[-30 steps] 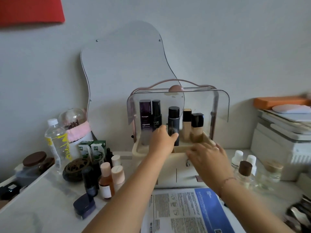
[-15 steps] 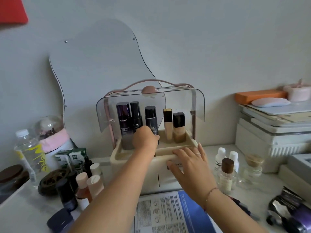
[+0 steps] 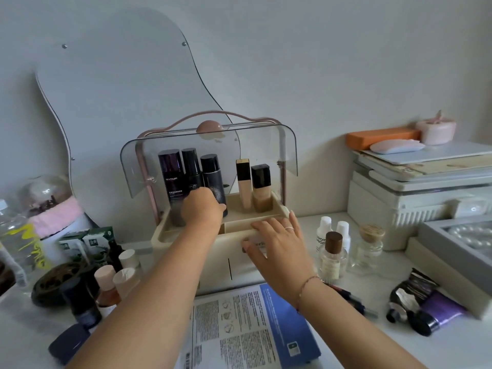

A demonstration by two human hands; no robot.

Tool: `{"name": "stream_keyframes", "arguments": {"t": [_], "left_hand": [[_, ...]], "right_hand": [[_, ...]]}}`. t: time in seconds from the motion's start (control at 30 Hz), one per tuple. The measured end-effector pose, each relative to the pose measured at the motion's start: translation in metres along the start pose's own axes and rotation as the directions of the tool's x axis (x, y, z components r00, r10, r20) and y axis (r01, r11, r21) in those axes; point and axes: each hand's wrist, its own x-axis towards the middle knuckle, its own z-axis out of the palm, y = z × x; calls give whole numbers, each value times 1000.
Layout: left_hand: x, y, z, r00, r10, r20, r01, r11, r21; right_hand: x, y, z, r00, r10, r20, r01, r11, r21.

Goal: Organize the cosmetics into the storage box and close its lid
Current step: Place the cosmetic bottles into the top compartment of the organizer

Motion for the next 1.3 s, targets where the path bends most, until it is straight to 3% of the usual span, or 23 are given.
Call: {"name": "stream_keyframes", "arguments": {"t": [0.27,0.5,0.6,0.73,0.8,0.9,0.97,1.1,1.3], "left_hand": [[-2,-2,-4,1000,-16,24,14,999,52],[-25,-2,-19,998,52,28,-52,999,12],[-38,-5,-24,989,145,-6,-145,988,-51],[-75,-15,-30,920,280,-274,-357,887,-293],[-107,-28,-30,817,295,-496,-500,790,-355],[-149,-66,-18,680,233,-695,-605,713,-353],[-167,-99,-7,660,123,-741,-558,740,-375],[-169,-152,1,751,-262,-606,-241,746,-621],[-149,-170,3,852,-205,-482,-141,797,-587]], "right_hand": [[-5,2,-1,999,-19,-30,21,999,45],[-7,2,-4,1000,-21,-23,22,999,39],[-8,-1,-4,1000,-16,-23,17,999,28],[-8,-4,-5,1000,-7,-28,8,999,49],[-9,-4,-6,1000,-7,-24,8,998,67],[-11,-6,-9,1000,-8,-17,9,995,94],[-14,-8,-9,1000,-4,-22,7,993,115],[-20,-16,-9,999,5,-36,0,991,137],[-24,-24,-6,999,14,-40,-7,984,178]]}}
